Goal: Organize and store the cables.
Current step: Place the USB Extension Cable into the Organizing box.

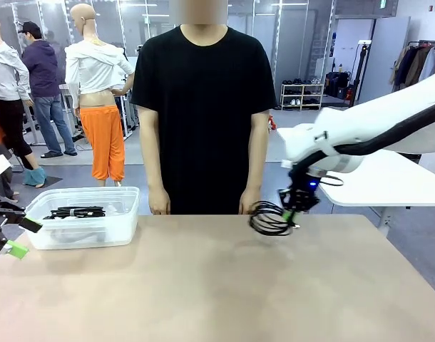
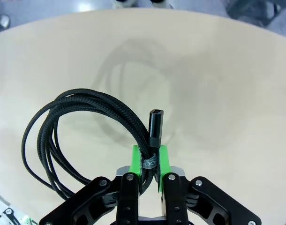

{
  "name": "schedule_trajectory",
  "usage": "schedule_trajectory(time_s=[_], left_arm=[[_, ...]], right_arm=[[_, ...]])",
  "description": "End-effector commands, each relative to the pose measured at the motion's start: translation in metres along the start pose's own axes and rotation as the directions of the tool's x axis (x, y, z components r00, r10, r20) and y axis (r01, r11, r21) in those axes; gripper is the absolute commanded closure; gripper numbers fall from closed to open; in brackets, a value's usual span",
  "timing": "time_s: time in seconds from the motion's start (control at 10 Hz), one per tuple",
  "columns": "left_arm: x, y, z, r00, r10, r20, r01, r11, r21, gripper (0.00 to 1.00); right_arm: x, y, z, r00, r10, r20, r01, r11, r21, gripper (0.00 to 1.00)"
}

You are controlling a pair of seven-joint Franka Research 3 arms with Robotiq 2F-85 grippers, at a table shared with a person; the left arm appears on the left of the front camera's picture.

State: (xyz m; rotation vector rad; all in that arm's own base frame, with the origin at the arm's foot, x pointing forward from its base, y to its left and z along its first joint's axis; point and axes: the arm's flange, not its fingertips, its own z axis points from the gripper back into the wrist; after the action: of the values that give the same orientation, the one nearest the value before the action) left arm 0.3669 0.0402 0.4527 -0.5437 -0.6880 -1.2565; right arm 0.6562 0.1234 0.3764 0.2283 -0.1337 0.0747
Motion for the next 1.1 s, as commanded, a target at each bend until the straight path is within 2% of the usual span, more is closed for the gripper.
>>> schedule_trajectory(time_s=[0.0, 0.3, 0.4, 0.5, 0.8, 1.0], left_arm=[[0.002, 0.0, 0.003, 1.0, 0.008, -0.01, -0.008, 1.0, 0.001, 0.0], [0.002, 0.0, 0.003, 1.0, 0.008, -0.01, -0.008, 1.0, 0.001, 0.0], [0.002, 0.0, 0.003, 1.0, 0.008, -0.01, -0.008, 1.0, 0.001, 0.0], [0.002, 0.0, 0.003, 1.0, 0.008, -0.01, -0.008, 1.0, 0.001, 0.0], [0.002, 0.0, 0.003, 1.0, 0.008, -0.01, -0.008, 1.0, 0.001, 0.0], [0.002, 0.0, 0.003, 1.0, 0.008, -0.01, -0.008, 1.0, 0.001, 0.0]], right_arm=[[-0.014, 0.063, -0.016, 0.999, 0.042, 0.028, -0.041, 0.998, -0.037, 0.83], [-0.03, 0.147, -0.042, 0.997, 0.077, 0.018, -0.075, 0.991, -0.112, 0.83], [-0.035, 0.167, -0.053, 0.996, 0.087, 0.024, -0.082, 0.984, -0.157, 0.83], [-0.043, 0.182, -0.064, 0.992, 0.121, 0.023, -0.116, 0.982, -0.151, 0.83], [-0.052, 0.201, -0.108, 0.984, 0.17, -0.046, -0.173, 0.981, -0.09, 0.83], [-0.059, 0.202, -0.116, 0.98, 0.184, -0.072, -0.19, 0.978, -0.087, 0.83]])
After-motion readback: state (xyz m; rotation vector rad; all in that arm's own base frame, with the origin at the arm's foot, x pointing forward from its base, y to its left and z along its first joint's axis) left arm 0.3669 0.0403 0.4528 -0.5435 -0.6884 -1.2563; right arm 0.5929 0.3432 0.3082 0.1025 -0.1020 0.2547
